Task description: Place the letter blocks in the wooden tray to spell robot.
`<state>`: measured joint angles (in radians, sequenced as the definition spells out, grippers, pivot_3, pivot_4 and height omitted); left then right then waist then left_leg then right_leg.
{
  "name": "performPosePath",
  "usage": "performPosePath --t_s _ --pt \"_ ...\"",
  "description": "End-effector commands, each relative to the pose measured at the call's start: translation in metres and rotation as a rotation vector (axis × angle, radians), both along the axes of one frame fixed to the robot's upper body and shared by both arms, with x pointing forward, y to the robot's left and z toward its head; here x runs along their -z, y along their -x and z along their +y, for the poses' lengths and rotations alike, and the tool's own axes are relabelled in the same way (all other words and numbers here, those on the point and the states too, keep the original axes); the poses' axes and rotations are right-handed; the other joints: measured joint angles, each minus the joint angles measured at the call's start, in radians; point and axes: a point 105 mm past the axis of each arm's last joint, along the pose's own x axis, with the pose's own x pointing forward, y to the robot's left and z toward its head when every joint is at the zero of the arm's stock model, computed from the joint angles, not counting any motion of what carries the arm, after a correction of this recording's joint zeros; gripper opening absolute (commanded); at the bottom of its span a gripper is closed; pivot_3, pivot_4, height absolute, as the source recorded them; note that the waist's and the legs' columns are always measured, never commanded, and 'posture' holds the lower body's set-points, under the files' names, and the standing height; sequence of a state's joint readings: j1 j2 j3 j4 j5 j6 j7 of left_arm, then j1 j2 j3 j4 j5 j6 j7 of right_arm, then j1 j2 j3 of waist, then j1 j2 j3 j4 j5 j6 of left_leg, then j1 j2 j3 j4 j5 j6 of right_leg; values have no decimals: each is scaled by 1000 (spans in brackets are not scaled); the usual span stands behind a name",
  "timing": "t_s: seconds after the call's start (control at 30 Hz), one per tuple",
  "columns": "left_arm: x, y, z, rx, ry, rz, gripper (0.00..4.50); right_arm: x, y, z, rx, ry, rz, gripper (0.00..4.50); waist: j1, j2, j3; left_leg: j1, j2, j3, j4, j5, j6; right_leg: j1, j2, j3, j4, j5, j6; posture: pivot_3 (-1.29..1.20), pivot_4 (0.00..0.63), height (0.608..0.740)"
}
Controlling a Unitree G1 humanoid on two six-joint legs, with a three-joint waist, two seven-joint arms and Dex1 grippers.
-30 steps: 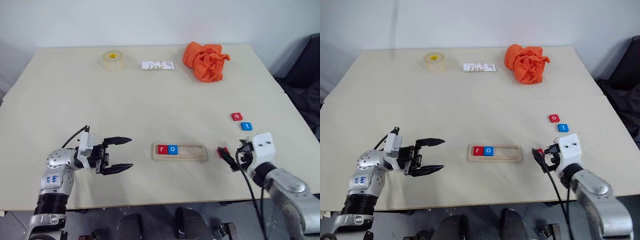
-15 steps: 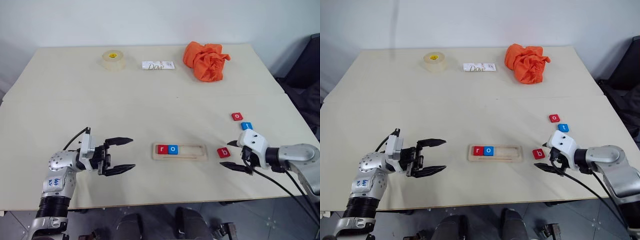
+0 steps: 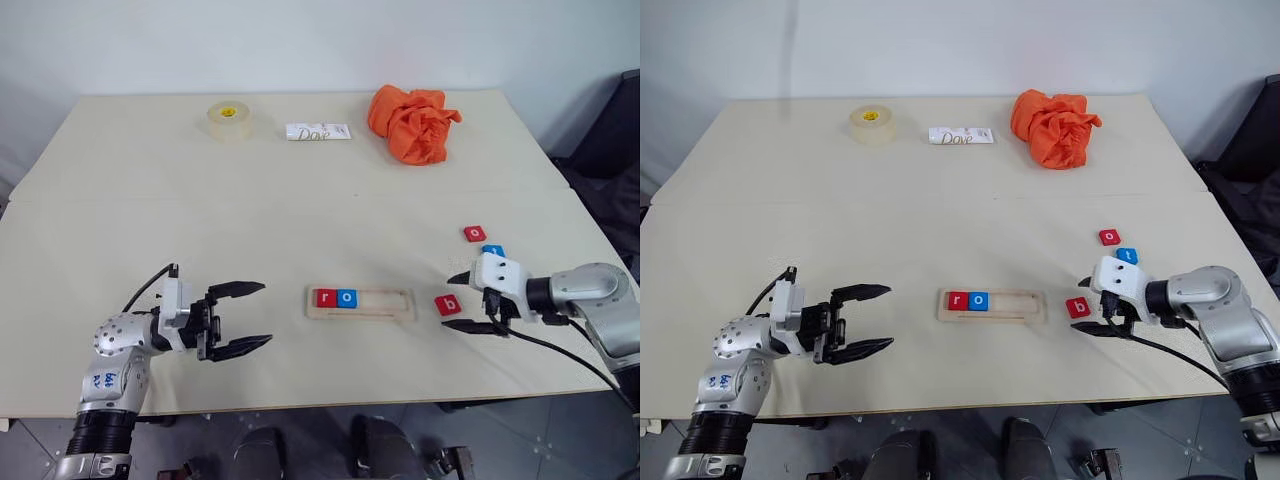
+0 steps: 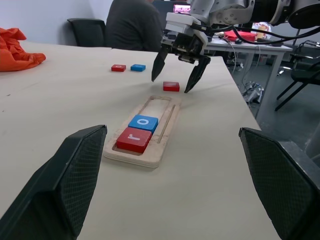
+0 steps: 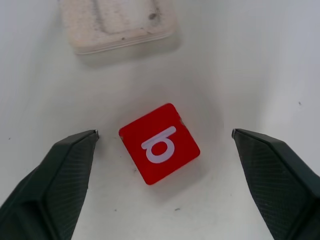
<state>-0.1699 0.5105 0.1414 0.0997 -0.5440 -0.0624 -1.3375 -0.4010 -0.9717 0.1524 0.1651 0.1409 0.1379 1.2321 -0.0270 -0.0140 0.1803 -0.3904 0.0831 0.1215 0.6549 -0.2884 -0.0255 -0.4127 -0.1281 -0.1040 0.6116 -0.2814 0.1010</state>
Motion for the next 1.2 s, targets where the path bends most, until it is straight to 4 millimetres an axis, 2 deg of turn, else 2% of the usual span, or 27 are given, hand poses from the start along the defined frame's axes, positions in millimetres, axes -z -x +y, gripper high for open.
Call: performPosePath --t_s 0.03,0.2,0.23,0.4,0.47,0.57,0.67,0.73,0.8,0.93,1.07,1.2 --pt "-7 1 -2 0 19 -32 4500 8 -2 -7 10 45 23 3251 0 0 0 0 0 0 0 0 0 0 0 0 0 0 0 0 150 740" --pt "-7 0 -4 -3 25 -35 4500 6 -6 -7 3 47 26 1593 0 0 0 0 0 0 3 0 0 1 0 0 1 1 0 0 150 740" --pt "-7 -1 -4 -3 26 -36 4500 4 -6 -7 5 44 22 1470 0 0 0 0 0 0 4 0 0 1 -1 0 1 1 1 0 150 740" --pt "-6 0 -4 -4 27 -36 4500 -19 -9 2 28 -31 -6 1472 0 0 0 0 0 0 4 0 0 1 -1 0 1 2 0 0 150 740" --pt "-6 0 -3 -1 27 -35 4500 -36 -7 12 35 -59 -7 1472 1 1 0 -1 0 0 4 0 0 0 -1 0 1 2 0 0 150 740" --pt "-5 -1 -3 0 24 -35 4500 -50 -4 28 26 -71 15 1472 -2 1 1 -2 0 0 4 0 0 -1 -1 0 2 1 0 0 150 740" --pt "-5 -2 -3 0 24 -38 4500 -47 -2 43 40 -25 81 1472 -1 1 1 -2 1 0 4 -1 0 -2 -1 0 3 1 -1 0 150 740" --pt "-5 -3 -4 0 26 -39 4500 -51 -5 63 13 -61 62 1472 0 1 1 -2 1 0 4 -1 0 -2 -1 0 4 1 -2 0 150 740" --pt "-5 -3 -4 0 26 -40 4500 -54 -7 74 4 -87 55 1472 0 1 1 -2 1 0 4 -1 0 -2 -1 0 4 1 -2 0 150 740" --pt "-5 -1 -5 -6 30 -46 4500 -48 -5 108 -63 -92 80 1472 0 1 1 -5 1 0 4 -1 0 -5 -1 0 5 1 -2 0 150 740" --pt "-5 0 -3 -18 27 -47 4500 -44 -7 115 -84 -71 85 1472 3 2 1 -17 0 0 9 -1 0 -16 -1 1 10 0 -2 0 150 740" --pt "-4 3 0 -35 27 -48 4500 -37 -9 119 -101 -31 90 1472 0 2 1 -16 0 1 11 -1 0 -16 -1 1 10 0 -2 0 150 740"
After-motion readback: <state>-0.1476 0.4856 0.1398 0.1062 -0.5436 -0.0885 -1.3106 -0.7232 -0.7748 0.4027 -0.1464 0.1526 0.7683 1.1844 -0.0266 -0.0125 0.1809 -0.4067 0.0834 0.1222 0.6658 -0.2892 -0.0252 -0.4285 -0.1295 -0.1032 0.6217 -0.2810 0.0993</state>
